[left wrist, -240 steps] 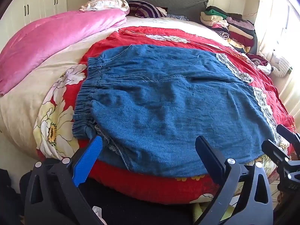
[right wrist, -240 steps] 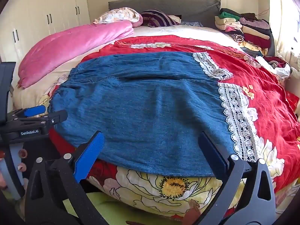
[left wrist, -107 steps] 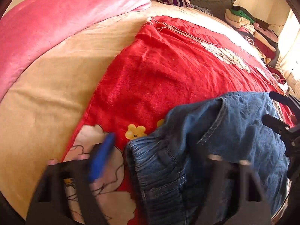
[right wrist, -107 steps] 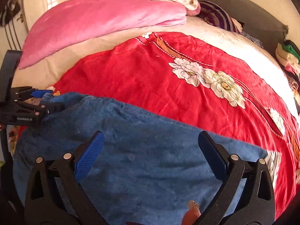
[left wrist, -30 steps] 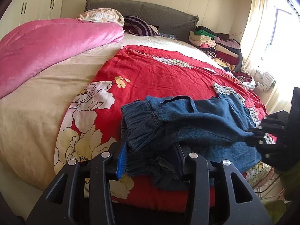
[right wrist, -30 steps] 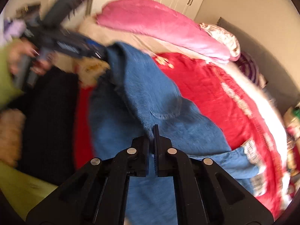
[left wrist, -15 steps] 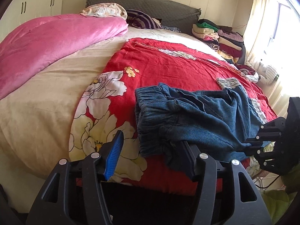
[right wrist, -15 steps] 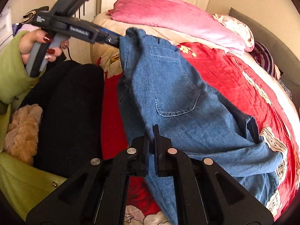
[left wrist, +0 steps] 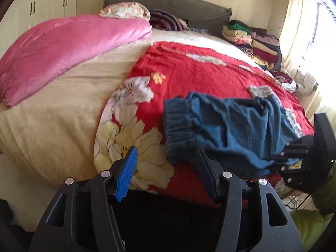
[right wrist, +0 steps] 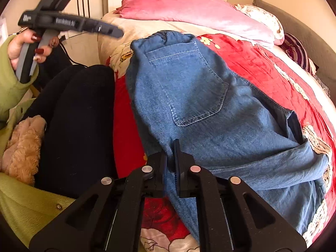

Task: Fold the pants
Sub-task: 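Lift the pants with both tools and fold one leg over the other, then open both tools to release the folded pants and withdraw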

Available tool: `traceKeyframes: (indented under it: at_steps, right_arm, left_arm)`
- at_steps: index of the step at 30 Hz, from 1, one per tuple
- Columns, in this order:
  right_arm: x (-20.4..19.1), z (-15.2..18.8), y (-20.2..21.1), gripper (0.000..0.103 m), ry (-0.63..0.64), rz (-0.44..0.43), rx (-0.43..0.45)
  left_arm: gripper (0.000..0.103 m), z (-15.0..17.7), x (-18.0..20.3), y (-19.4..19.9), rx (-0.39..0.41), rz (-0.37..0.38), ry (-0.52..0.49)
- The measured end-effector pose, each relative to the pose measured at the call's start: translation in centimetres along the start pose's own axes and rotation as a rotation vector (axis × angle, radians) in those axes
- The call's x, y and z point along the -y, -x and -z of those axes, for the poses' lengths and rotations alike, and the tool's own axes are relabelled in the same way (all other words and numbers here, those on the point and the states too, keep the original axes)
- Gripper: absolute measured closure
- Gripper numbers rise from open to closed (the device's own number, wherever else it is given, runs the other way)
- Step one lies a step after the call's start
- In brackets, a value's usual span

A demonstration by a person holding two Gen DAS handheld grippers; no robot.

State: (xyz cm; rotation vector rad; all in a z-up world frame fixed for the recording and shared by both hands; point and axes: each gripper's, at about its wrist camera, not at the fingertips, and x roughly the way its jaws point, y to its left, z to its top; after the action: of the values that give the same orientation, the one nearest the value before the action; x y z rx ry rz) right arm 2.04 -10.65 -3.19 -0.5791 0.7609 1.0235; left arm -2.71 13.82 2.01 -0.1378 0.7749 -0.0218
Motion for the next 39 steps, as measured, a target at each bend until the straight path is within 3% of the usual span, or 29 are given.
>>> traceKeyframes:
  at_steps: [3,5,7,9,12,17,23,30,35,39]
  right_arm:
    - [0.1,0.1,0.2,0.096,-0.011,-0.017,-0.001]
    - [0.0,0.1,0.6,0.092,-0.023,-0.032,0.004]
    - [-0.1,0.3,1.5,0.087,-0.039,-0.059,0.017]
    - [-0.1,0.3,2.9,0.085,-0.05,-0.071,0.054]
    - [0.7,-0.2,4.3,0.075,-0.092,-0.032,0.111]
    - [2.3,-1.1,3.1,0.067,-0.197,-0.024,0.117]
    - [2.9,0.0,-1.1,0.062,-0.264,0.002,-0.058]
    - [2.5,0.2,0.1,0.059,-0.265,0.002,-0.005]
    - [2.9,0.4,2.2,0.049,-0.286,0.029,0.055]
    - [4.0,0.1,3.0,0.044,-0.305,0.05,0.077]
  left_arm:
    - [0.056,-1.5,2.7,-0.1,0.026,0.038,-0.051]
    - [0.077,-1.9,4.9,-1.6,0.001,0.079,-0.092]
    - [0.08,-1.8,6.4,-3.5,-0.049,0.098,-0.133]
    - [0.08,-1.1,6.8,-5.8,-0.102,0.083,-0.145]
    - [0.08,0.2,6.4,-8.1,-0.16,0.065,-0.13]
    - [0.079,0.6,5.9,-8.5,-0.152,0.081,-0.106]
    - [0.079,0.9,5.3,-8.4,-0.145,0.098,-0.092]
    - [0.079,0.7,5.5,-8.1,-0.13,0.1,-0.077]
    - [0.079,0.5,5.8,-6.6,-0.109,0.102,-0.072]
    - [0.071,0.2,6.4,-5.5,-0.085,0.1,-0.079]
